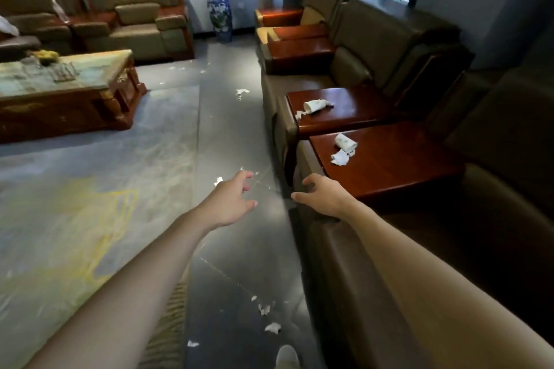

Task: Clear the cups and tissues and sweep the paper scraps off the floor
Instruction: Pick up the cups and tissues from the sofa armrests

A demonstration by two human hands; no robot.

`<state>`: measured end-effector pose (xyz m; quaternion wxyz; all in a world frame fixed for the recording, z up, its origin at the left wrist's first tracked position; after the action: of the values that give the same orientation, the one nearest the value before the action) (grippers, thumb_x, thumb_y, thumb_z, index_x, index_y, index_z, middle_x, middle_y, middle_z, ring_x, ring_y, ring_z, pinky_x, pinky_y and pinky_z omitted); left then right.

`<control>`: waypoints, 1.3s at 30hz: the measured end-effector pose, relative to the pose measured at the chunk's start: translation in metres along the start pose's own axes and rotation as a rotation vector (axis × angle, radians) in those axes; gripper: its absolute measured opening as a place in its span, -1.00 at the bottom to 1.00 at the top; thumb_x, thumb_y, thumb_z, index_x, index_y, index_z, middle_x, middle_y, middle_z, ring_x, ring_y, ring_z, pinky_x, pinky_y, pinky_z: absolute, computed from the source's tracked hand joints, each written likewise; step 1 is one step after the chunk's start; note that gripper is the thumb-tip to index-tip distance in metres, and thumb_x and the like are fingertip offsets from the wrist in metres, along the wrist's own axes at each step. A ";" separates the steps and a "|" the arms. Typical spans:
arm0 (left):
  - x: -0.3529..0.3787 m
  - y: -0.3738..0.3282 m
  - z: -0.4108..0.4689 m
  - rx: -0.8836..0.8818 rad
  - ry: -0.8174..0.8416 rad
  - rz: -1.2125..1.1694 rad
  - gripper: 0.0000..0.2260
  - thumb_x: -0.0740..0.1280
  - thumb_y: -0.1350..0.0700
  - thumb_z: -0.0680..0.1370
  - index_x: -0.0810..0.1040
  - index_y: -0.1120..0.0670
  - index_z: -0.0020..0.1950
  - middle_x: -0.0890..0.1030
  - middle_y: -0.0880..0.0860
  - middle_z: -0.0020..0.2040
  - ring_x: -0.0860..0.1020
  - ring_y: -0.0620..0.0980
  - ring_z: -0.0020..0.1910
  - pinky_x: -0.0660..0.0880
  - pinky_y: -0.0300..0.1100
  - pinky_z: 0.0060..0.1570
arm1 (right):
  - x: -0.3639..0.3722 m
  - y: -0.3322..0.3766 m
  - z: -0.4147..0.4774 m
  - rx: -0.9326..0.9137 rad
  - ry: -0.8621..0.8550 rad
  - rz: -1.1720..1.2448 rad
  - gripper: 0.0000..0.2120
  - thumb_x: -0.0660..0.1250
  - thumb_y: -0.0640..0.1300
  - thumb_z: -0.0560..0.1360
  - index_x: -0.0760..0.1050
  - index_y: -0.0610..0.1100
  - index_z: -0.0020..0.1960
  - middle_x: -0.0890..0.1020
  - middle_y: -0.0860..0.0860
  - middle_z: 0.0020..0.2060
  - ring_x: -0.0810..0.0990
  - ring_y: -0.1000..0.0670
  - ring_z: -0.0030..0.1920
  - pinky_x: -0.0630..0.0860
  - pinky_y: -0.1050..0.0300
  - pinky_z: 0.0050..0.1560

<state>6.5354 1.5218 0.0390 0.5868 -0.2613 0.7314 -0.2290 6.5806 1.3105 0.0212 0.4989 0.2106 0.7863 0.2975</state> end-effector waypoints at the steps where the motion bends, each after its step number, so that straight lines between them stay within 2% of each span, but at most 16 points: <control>1: -0.007 -0.004 0.031 0.012 0.010 0.007 -0.48 0.37 0.14 0.51 0.28 0.02 0.43 0.47 0.10 0.30 0.45 0.04 0.25 0.40 -0.16 0.17 | -0.012 0.003 0.024 0.010 -0.017 0.014 -0.48 0.33 0.06 0.53 0.32 -0.10 0.41 0.48 -0.05 0.28 0.50 -0.04 0.23 0.48 0.10 0.17; 3: -0.017 -0.009 0.085 0.033 0.031 0.015 -0.49 0.38 0.14 0.51 0.30 0.04 0.42 0.48 0.10 0.29 0.47 0.05 0.23 0.39 -0.16 0.19 | -0.034 0.006 0.065 0.046 -0.052 0.044 -0.51 0.32 0.07 0.53 0.35 -0.11 0.37 0.51 -0.05 0.25 0.52 -0.01 0.14 0.51 0.16 0.06; 6: -0.023 -0.022 0.161 0.059 0.114 0.007 -0.47 0.37 0.13 0.51 0.28 0.03 0.43 0.47 0.09 0.31 0.46 0.05 0.25 0.40 -0.14 0.17 | -0.065 -0.001 0.120 0.103 -0.071 0.083 -0.50 0.32 0.10 0.52 0.33 -0.09 0.37 0.51 -0.03 0.23 0.49 0.05 0.06 0.40 0.33 -0.24; 10: -0.020 -0.049 0.277 0.115 0.203 -0.043 -0.47 0.37 0.12 0.52 0.25 0.01 0.44 0.45 0.08 0.32 0.46 0.03 0.26 0.42 -0.10 0.20 | -0.101 -0.032 0.189 0.230 -0.192 0.159 -0.46 0.33 0.14 0.49 0.32 -0.04 0.39 0.50 -0.03 0.24 0.49 0.06 0.04 0.44 0.27 -0.15; 15: 0.002 -0.074 0.420 0.237 0.379 -0.089 -0.44 0.37 0.13 0.52 0.21 -0.03 0.45 0.42 0.06 0.35 0.42 0.01 0.31 0.39 -0.04 0.29 | -0.124 -0.087 0.276 0.441 -0.370 0.287 -0.44 0.34 0.13 0.49 0.31 -0.08 0.40 0.49 -0.06 0.28 0.54 0.03 0.04 0.51 0.21 -0.16; 18: 0.022 -0.087 0.501 0.322 0.452 -0.062 -0.44 0.36 0.12 0.53 0.20 -0.02 0.46 0.42 0.05 0.35 0.40 -0.01 0.32 0.36 -0.12 0.24 | -0.131 -0.113 0.327 0.558 -0.490 0.389 -0.44 0.34 0.11 0.50 0.30 -0.09 0.41 0.49 -0.07 0.28 0.56 0.06 -0.04 0.55 0.20 -0.21; 20: 0.041 -0.094 0.542 0.374 0.513 -0.009 -0.43 0.36 0.12 0.53 0.18 -0.02 0.47 0.41 0.05 0.36 0.39 -0.01 0.33 0.36 -0.15 0.20 | -0.129 -0.130 0.353 0.626 -0.550 0.442 -0.44 0.34 0.11 0.50 0.30 -0.08 0.41 0.50 -0.06 0.28 0.56 0.02 0.04 0.57 0.14 -0.13; 24: 0.085 -0.102 0.594 0.425 0.661 0.073 -0.41 0.36 0.14 0.53 0.16 -0.01 0.48 0.37 0.08 0.40 0.36 0.02 0.37 0.34 -0.19 0.18 | -0.118 -0.163 0.385 0.770 -0.577 0.549 -0.45 0.36 0.13 0.48 0.33 -0.08 0.37 0.55 -0.01 0.11 0.54 0.02 0.02 0.59 0.05 -0.02; 27: 0.124 -0.102 0.621 0.468 0.736 0.139 -0.36 0.38 0.17 0.51 0.13 -0.01 0.50 0.34 0.07 0.43 0.34 0.02 0.38 0.31 -0.22 0.19 | -0.109 -0.190 0.406 0.867 -0.584 0.618 -0.42 0.37 0.11 0.47 0.30 -0.09 0.40 0.54 -0.03 0.12 0.55 -0.02 0.06 0.60 -0.01 0.04; 29: 0.144 -0.103 0.631 0.531 0.758 0.176 -0.31 0.40 0.21 0.49 0.12 -0.03 0.51 0.30 0.04 0.46 0.34 0.03 0.39 0.33 -0.20 0.20 | -0.102 -0.202 0.417 0.881 -0.563 0.623 -0.39 0.38 0.08 0.47 0.27 -0.10 0.42 0.52 -0.02 0.08 0.55 -0.03 0.03 0.60 0.02 -0.03; 31: 0.174 -0.104 0.648 0.602 0.781 0.229 -0.25 0.42 0.22 0.46 0.07 -0.03 0.53 0.22 0.03 0.50 0.26 0.03 0.44 0.31 -0.06 0.34 | -0.095 -0.223 0.435 0.880 -0.525 0.591 -0.34 0.41 0.02 0.47 0.22 -0.10 0.46 0.48 -0.02 0.04 0.52 -0.03 -0.03 0.56 0.15 -0.25; 34: 0.221 -0.098 0.669 0.729 0.848 0.382 -0.14 0.46 0.19 0.43 -0.02 -0.02 0.54 0.07 0.01 0.55 0.04 -0.01 0.52 0.14 0.04 0.45 | -0.082 -0.256 0.460 0.904 -0.467 0.561 -0.18 0.45 -0.08 0.44 0.05 -0.03 0.53 0.36 -0.16 0.32 0.50 -0.11 0.09 0.47 0.31 -0.51; 37: 0.260 -0.085 0.680 0.825 0.879 0.537 -0.12 0.47 0.10 0.44 -0.07 -0.03 0.55 0.01 0.00 0.56 -0.01 -0.01 0.53 0.08 0.00 0.47 | -0.068 -0.282 0.479 0.920 -0.424 0.572 -0.04 0.47 -0.19 0.41 -0.11 0.04 0.56 0.13 -0.17 0.48 0.44 -0.27 0.27 0.55 0.26 -0.48; 39: 0.273 -0.077 0.688 0.904 0.801 0.611 -0.20 0.43 0.06 0.47 -0.01 0.00 0.55 0.13 0.02 0.53 0.11 0.01 0.50 0.13 -0.06 0.44 | -0.062 -0.289 0.488 0.896 -0.401 0.521 -0.07 0.45 -0.22 0.41 -0.07 0.11 0.54 0.17 -0.14 0.43 0.50 -0.24 0.17 0.57 0.25 -0.43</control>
<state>7.1695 1.2658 -0.2550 0.3604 0.3336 0.7656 -0.4155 7.0401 1.1852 -0.2919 0.4105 0.6421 0.6475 0.0018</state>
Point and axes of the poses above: each hand's wrist, its own z-axis towards the middle knuckle, its own x-axis out of the palm, y = z × x, the point moved 1 cm from there along z, towards the middle knuckle
